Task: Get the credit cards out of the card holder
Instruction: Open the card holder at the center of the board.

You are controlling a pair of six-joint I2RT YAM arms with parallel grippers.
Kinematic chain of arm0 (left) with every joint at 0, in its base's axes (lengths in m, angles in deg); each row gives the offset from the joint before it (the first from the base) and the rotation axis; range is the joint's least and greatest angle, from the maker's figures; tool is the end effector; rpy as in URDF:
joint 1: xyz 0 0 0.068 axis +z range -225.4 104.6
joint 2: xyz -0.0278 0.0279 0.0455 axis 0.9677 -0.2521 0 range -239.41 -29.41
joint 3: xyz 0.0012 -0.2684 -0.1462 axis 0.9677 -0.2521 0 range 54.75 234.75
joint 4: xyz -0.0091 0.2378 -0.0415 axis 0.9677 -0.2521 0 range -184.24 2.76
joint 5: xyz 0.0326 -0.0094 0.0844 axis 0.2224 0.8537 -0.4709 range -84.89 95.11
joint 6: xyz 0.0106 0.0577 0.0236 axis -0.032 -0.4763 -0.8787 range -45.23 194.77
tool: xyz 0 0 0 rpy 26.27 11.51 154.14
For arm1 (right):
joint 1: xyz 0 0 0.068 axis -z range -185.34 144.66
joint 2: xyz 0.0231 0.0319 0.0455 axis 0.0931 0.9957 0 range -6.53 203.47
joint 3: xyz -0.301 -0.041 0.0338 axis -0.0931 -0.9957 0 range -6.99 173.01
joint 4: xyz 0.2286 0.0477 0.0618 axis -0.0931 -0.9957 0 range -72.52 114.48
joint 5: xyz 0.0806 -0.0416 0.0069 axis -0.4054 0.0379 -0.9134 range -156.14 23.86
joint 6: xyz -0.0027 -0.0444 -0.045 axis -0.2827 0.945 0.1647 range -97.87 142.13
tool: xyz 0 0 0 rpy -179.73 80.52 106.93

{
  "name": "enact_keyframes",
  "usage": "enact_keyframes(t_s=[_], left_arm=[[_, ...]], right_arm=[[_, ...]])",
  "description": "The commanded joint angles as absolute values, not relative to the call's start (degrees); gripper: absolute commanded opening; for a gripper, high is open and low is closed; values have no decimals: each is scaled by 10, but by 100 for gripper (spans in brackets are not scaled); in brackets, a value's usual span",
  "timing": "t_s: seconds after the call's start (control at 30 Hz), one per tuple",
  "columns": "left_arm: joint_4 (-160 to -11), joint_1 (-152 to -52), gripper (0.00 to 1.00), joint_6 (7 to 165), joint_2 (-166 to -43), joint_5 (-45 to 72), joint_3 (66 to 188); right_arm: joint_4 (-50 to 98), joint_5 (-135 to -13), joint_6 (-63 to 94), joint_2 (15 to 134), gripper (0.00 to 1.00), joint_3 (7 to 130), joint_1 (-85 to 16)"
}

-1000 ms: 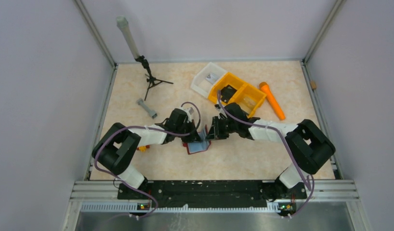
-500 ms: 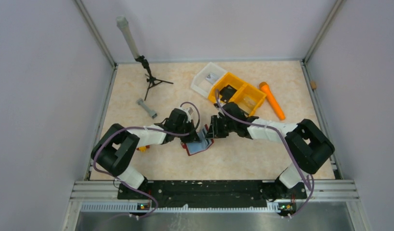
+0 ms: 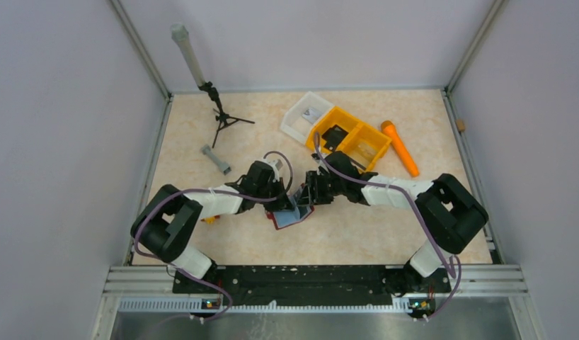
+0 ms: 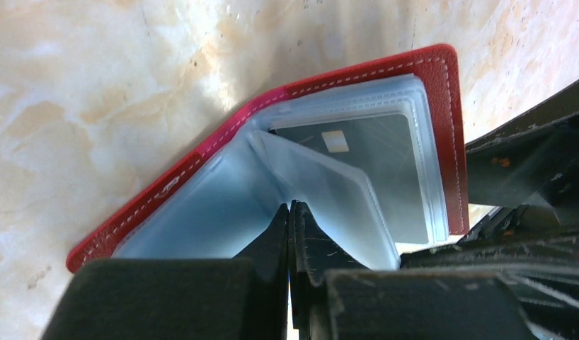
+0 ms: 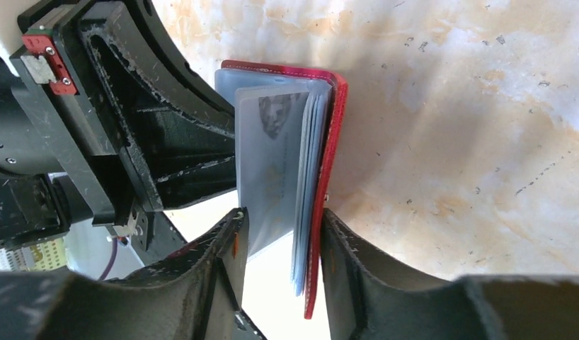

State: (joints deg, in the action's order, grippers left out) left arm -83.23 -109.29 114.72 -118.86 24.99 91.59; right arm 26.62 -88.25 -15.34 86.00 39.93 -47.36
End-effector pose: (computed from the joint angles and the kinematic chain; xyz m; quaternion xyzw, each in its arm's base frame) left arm 0.2230 -0.1698 0.1802 0.0122 0.9233 -0.3383 0.1814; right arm 0.2247 0.2270 0.2113 -0.1114 0.8980 0.3833 0.1854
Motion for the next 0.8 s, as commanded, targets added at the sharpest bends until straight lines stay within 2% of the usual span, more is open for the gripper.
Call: enact_keyframes(t_s=[0.0, 0.17, 0.3, 0.4, 0.57, 0.7, 0.77], left_arm=[[-851, -1093, 3, 1138, -1143, 241, 896], [-868, -1094, 9, 1136, -1109, 228, 890], [-870, -1094, 1, 1132, -1125, 230, 894], [-887, -1093, 0, 1135, -1114, 226, 890], [-938, -1092, 0, 1134, -1040, 175, 871], [-941, -1073, 0, 1146, -1001, 187, 841], [-956, -1069, 0, 1150, -970, 181, 828]], right_arm=[[284, -883, -152, 873, 40, 398, -483], [284, -883, -150, 872, 41, 402, -486], [275, -876, -145, 877, 51, 413, -493], [263, -868, -140, 884, 52, 422, -497], [255, -858, -138, 882, 24, 425, -498], [257, -848, -142, 876, 5, 419, -498], [256, -839, -145, 871, 1, 412, -498]])
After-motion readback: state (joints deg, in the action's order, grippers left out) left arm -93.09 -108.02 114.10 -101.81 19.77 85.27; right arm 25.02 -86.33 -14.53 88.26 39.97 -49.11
